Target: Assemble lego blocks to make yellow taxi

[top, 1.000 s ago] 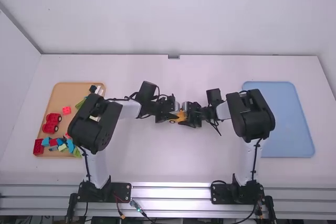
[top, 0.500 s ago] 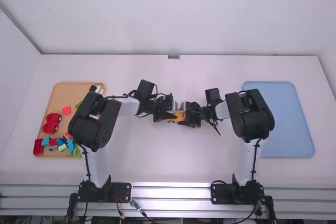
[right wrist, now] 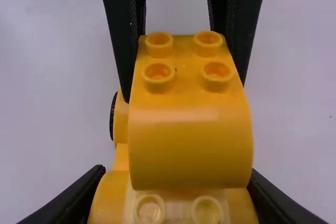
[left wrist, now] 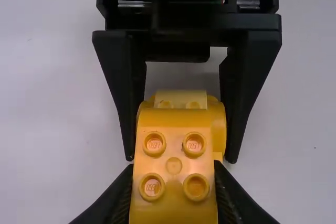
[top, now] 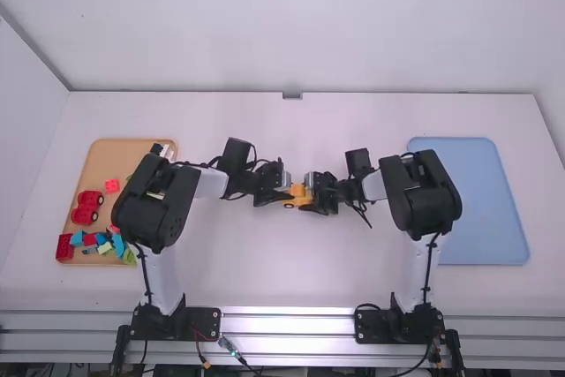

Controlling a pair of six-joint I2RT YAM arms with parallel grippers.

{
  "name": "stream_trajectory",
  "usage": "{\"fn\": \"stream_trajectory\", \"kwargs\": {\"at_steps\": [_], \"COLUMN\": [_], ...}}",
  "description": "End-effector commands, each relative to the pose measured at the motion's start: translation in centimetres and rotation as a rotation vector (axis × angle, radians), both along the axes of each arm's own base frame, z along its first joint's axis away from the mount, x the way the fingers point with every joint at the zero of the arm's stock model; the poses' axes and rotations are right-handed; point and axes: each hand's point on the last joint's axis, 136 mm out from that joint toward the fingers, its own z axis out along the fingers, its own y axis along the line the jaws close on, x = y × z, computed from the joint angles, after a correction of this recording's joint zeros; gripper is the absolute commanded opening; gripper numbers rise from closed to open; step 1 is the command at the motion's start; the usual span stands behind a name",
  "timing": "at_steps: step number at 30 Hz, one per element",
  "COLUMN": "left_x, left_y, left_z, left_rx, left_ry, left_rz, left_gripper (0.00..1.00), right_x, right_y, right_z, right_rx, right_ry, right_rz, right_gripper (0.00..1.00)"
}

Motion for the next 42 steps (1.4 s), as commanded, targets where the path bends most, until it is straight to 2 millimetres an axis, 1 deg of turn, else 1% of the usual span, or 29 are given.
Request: {"fn": "stream_trajectory", "kwargs": {"at_steps": [1, 3, 8, 12, 17, 21, 23, 26, 32, 35, 39, 40, 42], "left_x": [-1.8, -2.1, -2.4, -2.2, -2.2, -2.4, -2.2, -2.6, -2.6, -2.8, -3.4, -3.3, -3.2], "left_y": [2.3, 1.6, 0.7, 0.7, 0.8, 1.1, 2.2, 2.4, 2.9, 3.7, 3.9, 4.2, 4.5], "left_z": [-6.1, -5.9, -6.0, -6.5, -6.6, -7.1, -8.0, -8.2, -8.6, -9.6, -10.9, -11.5, -11.9], "left_rx": [0.172, 0.165, 0.186, 0.222, 0.233, 0.261, 0.331, 0.348, 0.378, 0.43, 0.449, 0.466, 0.483], "left_ry": [0.127, 0.124, 0.109, 0.111, 0.11, 0.127, 0.137, 0.144, 0.141, 0.153, 0.16, 0.163, 0.17], "left_rz": [0.074, 0.053, 0.032, 0.061, 0.068, 0.08, 0.118, 0.105, 0.12, 0.137, 0.111, 0.121, 0.143], "left_gripper": [0.02, 0.02, 0.02, 0.02, 0.02, 0.02, 0.02, 0.02, 0.02, 0.02, 0.02, 0.02, 0.02], "right_x": [-0.4, -0.4, -0.4, -0.4, -0.4, -0.4, -0.4, -0.4, -0.4, -0.4, -0.4, -0.4, -0.4], "right_y": [-0.4, -0.4, -0.4, -0.3, -0.4, -0.4, -0.4, -0.4, -0.4, -0.4, -0.4, -0.3, -0.4], "right_z": [-1.0, -1.0, -1.0, -1.0, -1.0, -1.0, -1.0, -1.0, -1.0, -1.0, -1.0, -1.0, -1.0], "right_rx": [-0.019, -0.019, -0.019, -0.019, -0.02, -0.02, -0.02, -0.02, -0.02, -0.019, -0.02, -0.019, -0.02], "right_ry": [0.014, 0.014, 0.014, 0.014, 0.015, 0.015, 0.014, 0.014, 0.015, 0.014, 0.014, 0.015, 0.015], "right_rz": [-0.002, -0.002, -0.002, -0.001, -0.002, -0.002, -0.002, -0.002, -0.002, -0.002, -0.002, -0.002, -0.002], "right_gripper": [0.44, 0.44, 0.44, 0.44, 0.44, 0.44, 0.44, 0.44, 0.44, 0.44, 0.44, 0.44, 0.44]}}
